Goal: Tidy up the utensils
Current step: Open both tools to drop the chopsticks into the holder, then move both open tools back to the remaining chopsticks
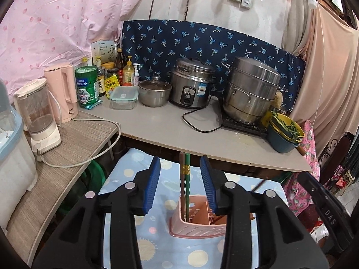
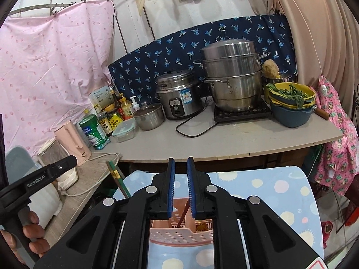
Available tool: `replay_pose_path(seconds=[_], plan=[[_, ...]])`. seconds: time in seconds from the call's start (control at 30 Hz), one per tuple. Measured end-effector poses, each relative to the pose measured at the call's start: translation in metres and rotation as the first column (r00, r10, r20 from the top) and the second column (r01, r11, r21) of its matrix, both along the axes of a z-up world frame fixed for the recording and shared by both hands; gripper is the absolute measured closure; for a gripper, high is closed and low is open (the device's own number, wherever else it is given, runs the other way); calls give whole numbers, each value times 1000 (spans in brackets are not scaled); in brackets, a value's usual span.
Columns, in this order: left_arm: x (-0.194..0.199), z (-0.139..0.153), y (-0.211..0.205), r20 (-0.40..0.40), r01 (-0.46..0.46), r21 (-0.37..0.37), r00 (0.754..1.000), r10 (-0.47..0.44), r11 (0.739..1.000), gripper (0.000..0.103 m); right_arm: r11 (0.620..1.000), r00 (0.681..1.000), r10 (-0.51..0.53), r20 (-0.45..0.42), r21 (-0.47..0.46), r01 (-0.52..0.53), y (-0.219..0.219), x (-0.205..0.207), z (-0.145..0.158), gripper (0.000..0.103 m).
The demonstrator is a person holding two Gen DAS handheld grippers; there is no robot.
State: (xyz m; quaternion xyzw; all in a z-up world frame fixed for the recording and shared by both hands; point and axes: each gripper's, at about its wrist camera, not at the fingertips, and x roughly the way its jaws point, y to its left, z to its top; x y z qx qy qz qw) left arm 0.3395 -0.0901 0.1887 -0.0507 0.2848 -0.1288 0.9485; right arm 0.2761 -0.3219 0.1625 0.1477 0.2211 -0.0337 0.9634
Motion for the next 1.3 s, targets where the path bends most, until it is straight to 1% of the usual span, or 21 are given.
replay_pose_path(seconds=[0.1,0.27,0.33,0.4,0.63,0.77,0.97,1.13,1.3], plan=[[-14,4,1,14,-7,28,1000,7,1000,68,1000,1000,1,12,-1,-1,3,-14,6,82],[-42,5,4,26,-11,71,1000,10,997,68,1000,1000,14,13,-11,-13,13,-46,10,79],[-54,2,6,22,-8,90,1000,7,996,68,1000,1000,16,8,-13,-16,18,-60,8,76],[-67,-1,9,15,-8,108,1000,6,994,68,1000,1000,21,3,-10,-21,22,-74,5,75],[-110,-20,21,-5,-6,153,1000,7,988,68,999,999,27,-34,-44,-28,41,-124,-13,75],[-134,-39,28,-31,-1,188,1000,6,982,68,998,997,37,-75,-48,-40,51,-151,-34,75],[-168,-81,40,-111,19,215,994,5,976,68,998,987,44,-155,-30,-49,64,-187,-71,75],[-192,-118,50,-171,40,224,985,-1,974,68,999,971,44,-235,-5,-47,68,-213,-110,75],[-213,-149,56,-219,54,244,976,0,968,68,999,951,37,-306,-9,-42,72,-236,-144,75]])
